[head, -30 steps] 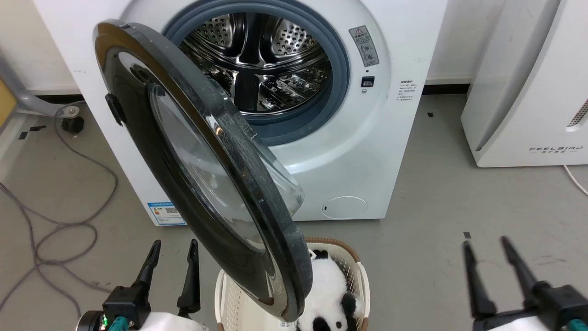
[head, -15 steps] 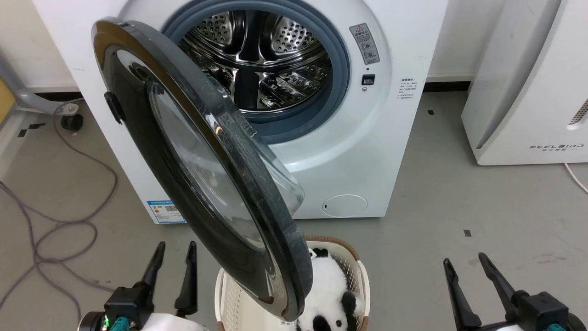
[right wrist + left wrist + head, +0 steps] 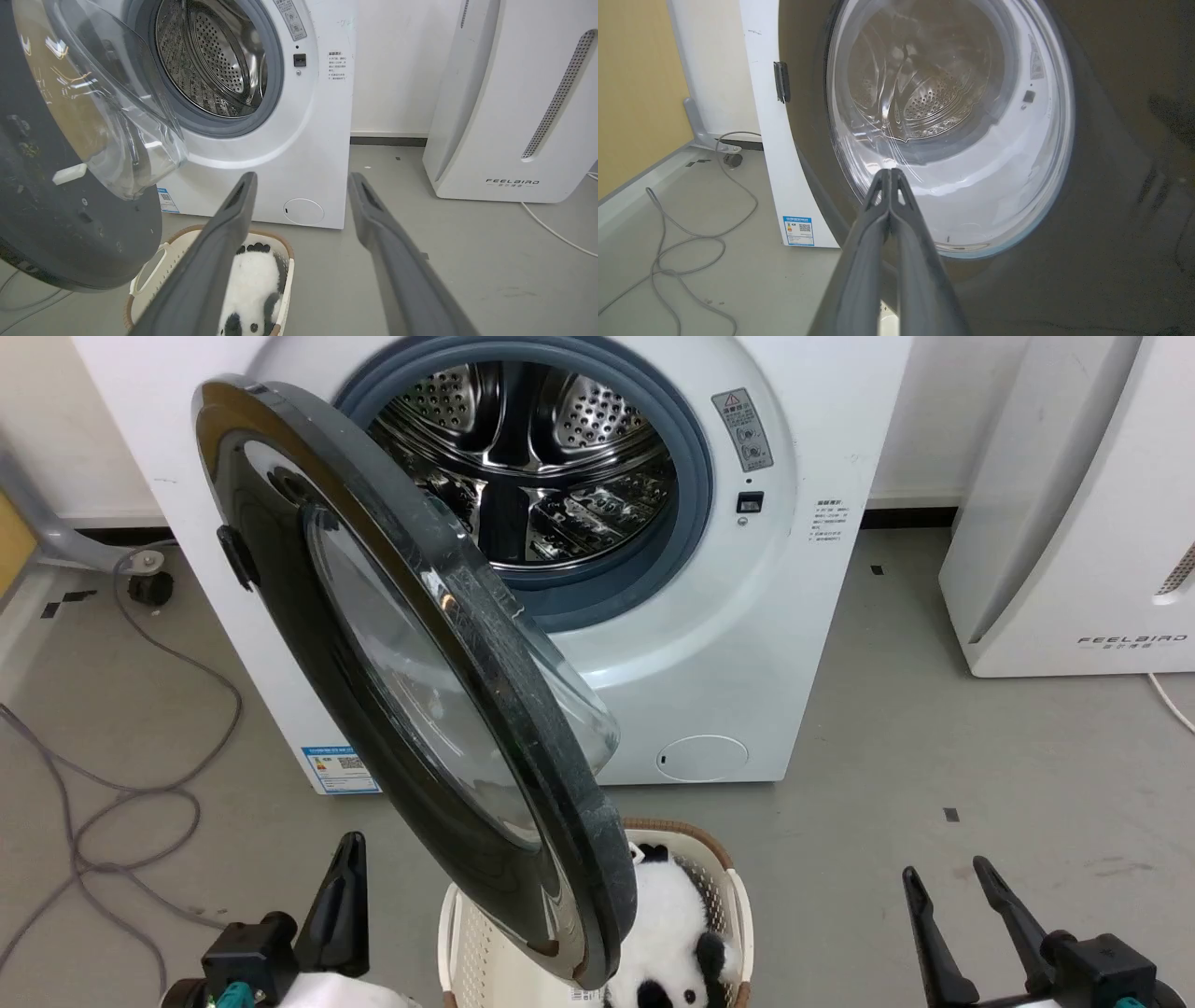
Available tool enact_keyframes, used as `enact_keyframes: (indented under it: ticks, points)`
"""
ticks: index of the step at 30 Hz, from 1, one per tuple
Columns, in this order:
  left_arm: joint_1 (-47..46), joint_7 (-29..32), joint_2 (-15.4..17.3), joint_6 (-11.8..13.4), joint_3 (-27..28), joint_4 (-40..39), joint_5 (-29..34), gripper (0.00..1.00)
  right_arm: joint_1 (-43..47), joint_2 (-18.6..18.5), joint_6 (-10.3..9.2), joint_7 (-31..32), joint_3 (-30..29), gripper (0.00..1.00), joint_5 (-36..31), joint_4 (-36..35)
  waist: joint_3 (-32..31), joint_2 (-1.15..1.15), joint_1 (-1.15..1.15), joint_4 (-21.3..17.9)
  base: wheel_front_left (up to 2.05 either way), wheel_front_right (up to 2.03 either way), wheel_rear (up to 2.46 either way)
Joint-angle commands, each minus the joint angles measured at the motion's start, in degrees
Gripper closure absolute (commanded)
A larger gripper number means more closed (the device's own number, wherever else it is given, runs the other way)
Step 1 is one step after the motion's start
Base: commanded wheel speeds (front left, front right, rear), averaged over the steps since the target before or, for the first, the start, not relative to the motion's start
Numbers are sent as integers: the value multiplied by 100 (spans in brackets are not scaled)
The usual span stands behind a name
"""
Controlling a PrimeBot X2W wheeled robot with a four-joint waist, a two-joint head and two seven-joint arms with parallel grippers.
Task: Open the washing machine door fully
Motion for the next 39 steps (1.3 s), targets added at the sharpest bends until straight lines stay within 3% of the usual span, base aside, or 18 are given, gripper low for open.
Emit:
enact_keyframes:
  ticks: [1,7,11,17,22,27,33,39]
  points:
    - [-35,-25,6,40,22,-91,-14,100,-32,23,5,-47,-7,0,71,24,-13,0,0,2,0,0,0]
    - [-138,-25,14,175,120,-858,24,100,-44,23,5,-60,-41,0,108,56,-20,0,0,12,0,0,0]
    - [-214,-20,12,399,248,-1512,-93,100,-59,23,5,-64,-61,0,123,72,-19,0,0,25,0,0,0]
    - [-368,40,9,526,37,-2820,-301,100,-60,24,5,-76,-72,0,130,85,-16,0,0,53,0,0,0]
    - [-622,106,8,461,-285,-3596,-331,100,-57,24,5,-78,-93,0,127,92,-19,0,0,83,0,0,0]
    - [-1031,489,10,162,-1058,-4091,-255,100,-33,24,5,-73,-123,0,129,105,-34,0,0,125,0,0,0]
    - [-1438,1173,11,-118,-2099,-4096,-269,100,-9,24,5,-64,-143,0,147,116,-28,0,0,139,0,0,0]
    - [-1377,1881,52,-206,-2864,-3946,-415,100,36,24,5,-43,-142,0,150,133,-22,0,0,103,0,0,0]
